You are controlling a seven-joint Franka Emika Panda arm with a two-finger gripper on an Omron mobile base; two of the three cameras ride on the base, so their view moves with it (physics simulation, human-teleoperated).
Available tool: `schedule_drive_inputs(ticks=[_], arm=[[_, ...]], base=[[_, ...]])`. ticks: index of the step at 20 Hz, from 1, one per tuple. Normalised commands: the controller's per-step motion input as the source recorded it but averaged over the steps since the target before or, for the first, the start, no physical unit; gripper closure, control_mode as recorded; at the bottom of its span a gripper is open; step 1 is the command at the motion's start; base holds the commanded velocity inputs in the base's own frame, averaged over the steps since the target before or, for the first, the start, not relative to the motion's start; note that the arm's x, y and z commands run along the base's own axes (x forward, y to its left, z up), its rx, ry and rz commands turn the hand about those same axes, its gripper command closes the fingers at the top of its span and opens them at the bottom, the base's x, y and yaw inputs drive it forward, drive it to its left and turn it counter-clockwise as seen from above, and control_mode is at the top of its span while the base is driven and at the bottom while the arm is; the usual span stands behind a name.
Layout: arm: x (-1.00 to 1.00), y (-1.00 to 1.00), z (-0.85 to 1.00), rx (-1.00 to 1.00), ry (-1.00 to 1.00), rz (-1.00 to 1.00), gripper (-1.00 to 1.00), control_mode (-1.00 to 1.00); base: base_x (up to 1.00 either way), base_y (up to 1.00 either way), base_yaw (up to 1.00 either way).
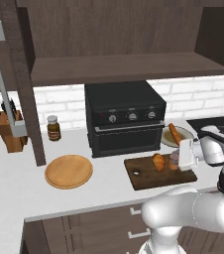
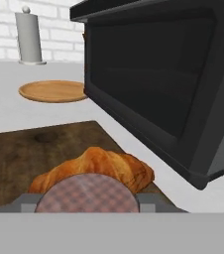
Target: From the different types of pastries on the counter, select a croissant and place it on the cutting board. Then retrieve a jar of jam from the cabinet and place it alongside the croissant on the cutting board.
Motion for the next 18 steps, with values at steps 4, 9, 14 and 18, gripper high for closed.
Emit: schedule_drive_inputs(ticks=[4,9,14,18], arm=[[0.00,0.00,-0.01,0.00,0.00,0.00,-1.00,-1.00],[0.00,0.00,0.00,0.00,0.00,0.00,-1.00,-1.00],[-0.03,0.00,0.04,0.00,-0.02,0.00,-1.00,-1.00],[-0.20,0.00,0.32,0.00,-0.06,0.00,-1.00,-1.00]], base=[[0.00,0.00,0.00],[0.00,0.00,0.00],[0.00,0.00,0.00],[0.00,0.00,0.00]])
